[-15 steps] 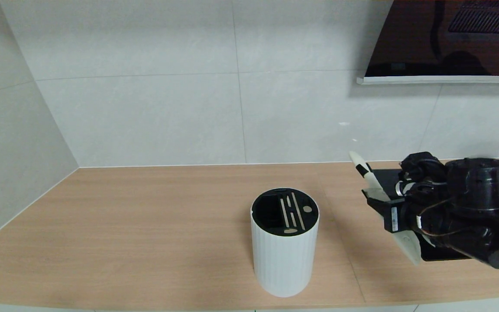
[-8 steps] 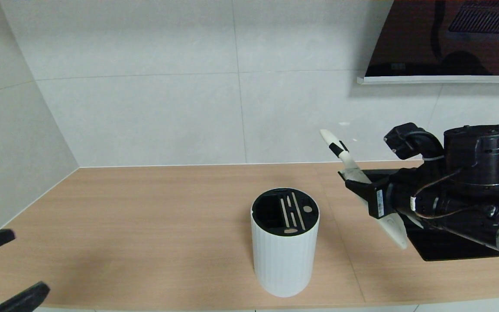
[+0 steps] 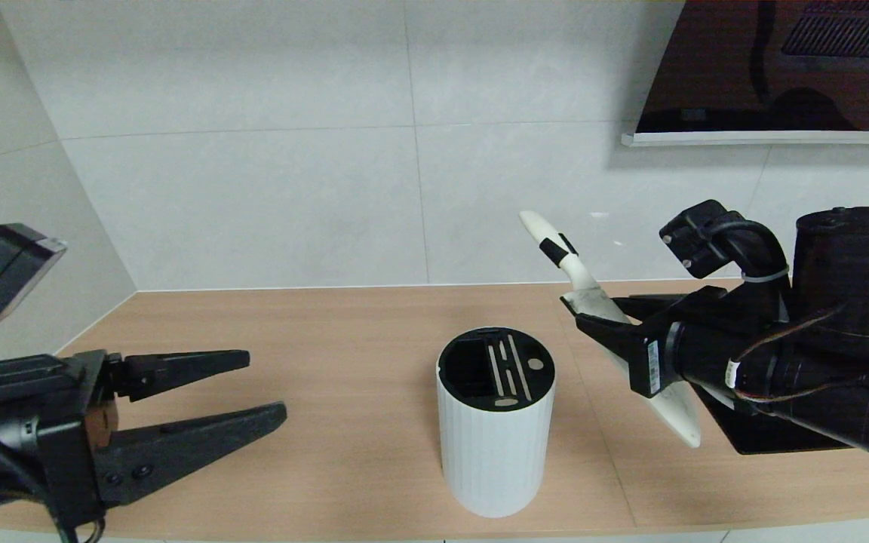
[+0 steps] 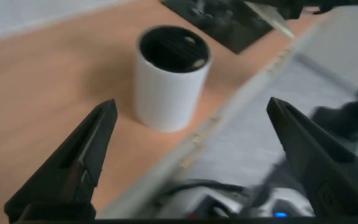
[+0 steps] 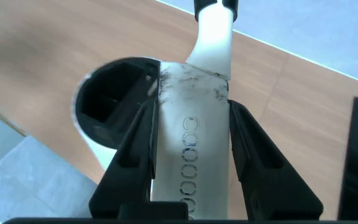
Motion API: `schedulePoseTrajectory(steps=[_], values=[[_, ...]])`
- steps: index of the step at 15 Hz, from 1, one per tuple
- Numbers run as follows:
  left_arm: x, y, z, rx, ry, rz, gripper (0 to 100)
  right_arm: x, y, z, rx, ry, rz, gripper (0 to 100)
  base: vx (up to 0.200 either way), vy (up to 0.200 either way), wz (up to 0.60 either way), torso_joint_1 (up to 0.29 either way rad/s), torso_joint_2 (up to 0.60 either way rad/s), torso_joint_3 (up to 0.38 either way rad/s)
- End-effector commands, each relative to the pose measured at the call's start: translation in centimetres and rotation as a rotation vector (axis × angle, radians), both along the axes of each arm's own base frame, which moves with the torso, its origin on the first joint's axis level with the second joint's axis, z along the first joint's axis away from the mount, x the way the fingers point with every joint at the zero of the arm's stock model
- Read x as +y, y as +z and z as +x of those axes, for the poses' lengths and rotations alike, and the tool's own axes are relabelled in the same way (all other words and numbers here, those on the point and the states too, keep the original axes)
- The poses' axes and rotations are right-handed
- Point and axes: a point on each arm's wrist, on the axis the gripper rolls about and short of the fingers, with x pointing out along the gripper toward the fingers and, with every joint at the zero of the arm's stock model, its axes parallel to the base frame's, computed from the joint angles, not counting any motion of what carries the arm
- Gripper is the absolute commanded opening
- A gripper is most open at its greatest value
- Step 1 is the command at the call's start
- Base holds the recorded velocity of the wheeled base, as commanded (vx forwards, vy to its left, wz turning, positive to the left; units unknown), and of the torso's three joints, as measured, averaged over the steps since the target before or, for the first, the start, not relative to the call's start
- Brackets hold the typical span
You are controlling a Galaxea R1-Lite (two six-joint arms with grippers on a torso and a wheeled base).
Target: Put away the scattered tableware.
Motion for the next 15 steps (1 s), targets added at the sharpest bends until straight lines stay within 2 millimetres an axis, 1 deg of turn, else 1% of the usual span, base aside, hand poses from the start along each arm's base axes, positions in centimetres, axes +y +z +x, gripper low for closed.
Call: schedulePoseTrajectory(steps=[1,2,3,4,6,7,8,10,12,15], values=[[-3.2,-0.2,1.3,0.171,-0.095,-0.15,100,0.0,1.4,-0.9,-0.029,0.011,0.051,0,0.0,0.0,0.0,0.0,0.0,0.0],[-4.0,0.4,1.8,0.232,-0.098,-0.274,100,-0.3,1.8,-1.5,-0.039,0.015,0.059,0,0.0,0.0,0.0,0.0,0.0,0.0],[-4.3,0.4,2.3,0.253,-0.095,-0.324,100,0.0,1.8,-2.1,-0.028,0.04,0.05,0,0.0,0.0,0.0,0.0,0.0,0.0],[-4.6,0.1,2.9,0.255,-0.093,-0.355,100,0.3,1.7,-2.8,-0.009,0.07,0.037,0,0.0,0.0,0.0,0.0,0.0,0.0],[-5.1,-1.2,3.8,0.243,-0.103,-0.368,100,1.5,1.6,-4.3,0.007,0.14,0.032,0,0.0,0.0,0.0,0.0,0.0,0.0],[-5.9,-1.8,4.3,0.241,-0.119,-0.37,100,2.1,1.5,-4.9,0.013,0.149,0.031,0,0.0,0.0,0.0,0.0,0.0,0.0],[-6.6,-2.0,4.7,0.249,-0.118,-0.383,100,2.5,1.3,-5.1,0.016,0.151,0.026,0,0.0,0.0,0.0,0.0,0.0,0.0],[-7.8,-2.0,5.4,0.27,-0.087,-0.438,100,2.8,1.0,-5.0,0.024,0.152,0.018,0,0.0,0.0,0.0,0.0,0.0,0.0],[-8.2,-1.9,5.9,0.254,-0.06,-0.476,100,3.1,0.7,-4.9,0.039,0.15,0.023,0,0.0,0.0,0.0,0.0,0.0,0.0],[-8.9,-2.3,6.8,0.218,-0.012,-0.498,100,3.4,0.5,-4.7,0.056,0.146,0.032,0,0.0,0.0,0.0,0.0,0.0,0.0]])
